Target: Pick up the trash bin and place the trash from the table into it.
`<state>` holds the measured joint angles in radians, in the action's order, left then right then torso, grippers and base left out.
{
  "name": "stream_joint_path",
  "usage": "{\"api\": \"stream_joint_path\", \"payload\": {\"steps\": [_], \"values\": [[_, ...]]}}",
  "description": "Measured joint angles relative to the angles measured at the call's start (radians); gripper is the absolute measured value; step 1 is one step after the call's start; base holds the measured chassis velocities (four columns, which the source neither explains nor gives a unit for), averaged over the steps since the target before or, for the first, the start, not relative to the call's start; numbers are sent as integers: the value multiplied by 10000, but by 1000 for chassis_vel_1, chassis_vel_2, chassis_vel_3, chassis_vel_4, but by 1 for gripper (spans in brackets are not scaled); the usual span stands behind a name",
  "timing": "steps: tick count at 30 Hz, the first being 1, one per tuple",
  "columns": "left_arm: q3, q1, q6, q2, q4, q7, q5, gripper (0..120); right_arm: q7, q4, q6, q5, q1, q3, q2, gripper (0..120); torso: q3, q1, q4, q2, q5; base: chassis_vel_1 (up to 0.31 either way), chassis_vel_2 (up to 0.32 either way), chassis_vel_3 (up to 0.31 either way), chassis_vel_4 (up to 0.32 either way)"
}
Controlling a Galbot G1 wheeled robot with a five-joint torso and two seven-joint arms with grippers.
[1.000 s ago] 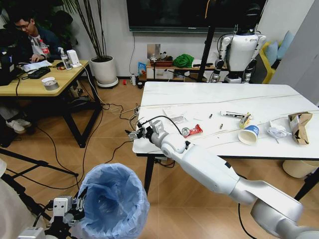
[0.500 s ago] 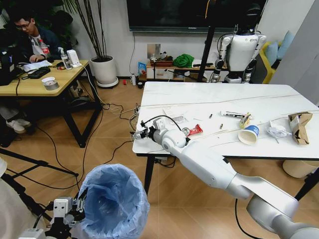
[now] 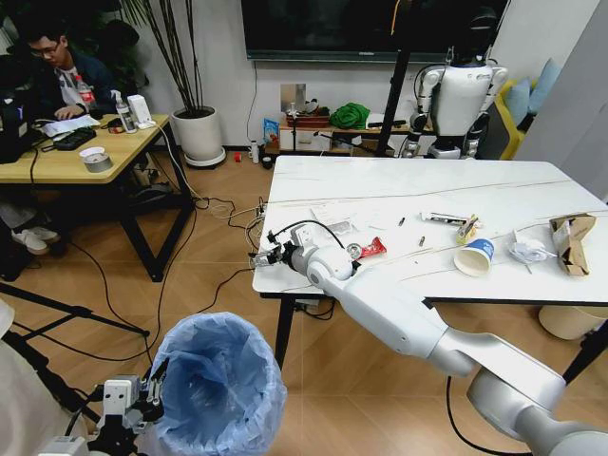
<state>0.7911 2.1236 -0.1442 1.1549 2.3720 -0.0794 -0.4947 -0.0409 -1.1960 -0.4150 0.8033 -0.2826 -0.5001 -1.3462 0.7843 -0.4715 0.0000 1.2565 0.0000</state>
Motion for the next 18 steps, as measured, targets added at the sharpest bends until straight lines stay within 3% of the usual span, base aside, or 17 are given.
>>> {"api": "stream_joint_path", "payload": {"steps": [15,18], "values": [[28,-20,1,-38,24,-1,-48,0,24,130,32,-42,-112,-28,64,100,0,0,0,0,0,0,0,0,0],[22,-27,1,-34,25,-1,-51,0,41,164,90,-80,-163,-24,67,92,-1,1,-1,1,0,0,0,0,0]]}}
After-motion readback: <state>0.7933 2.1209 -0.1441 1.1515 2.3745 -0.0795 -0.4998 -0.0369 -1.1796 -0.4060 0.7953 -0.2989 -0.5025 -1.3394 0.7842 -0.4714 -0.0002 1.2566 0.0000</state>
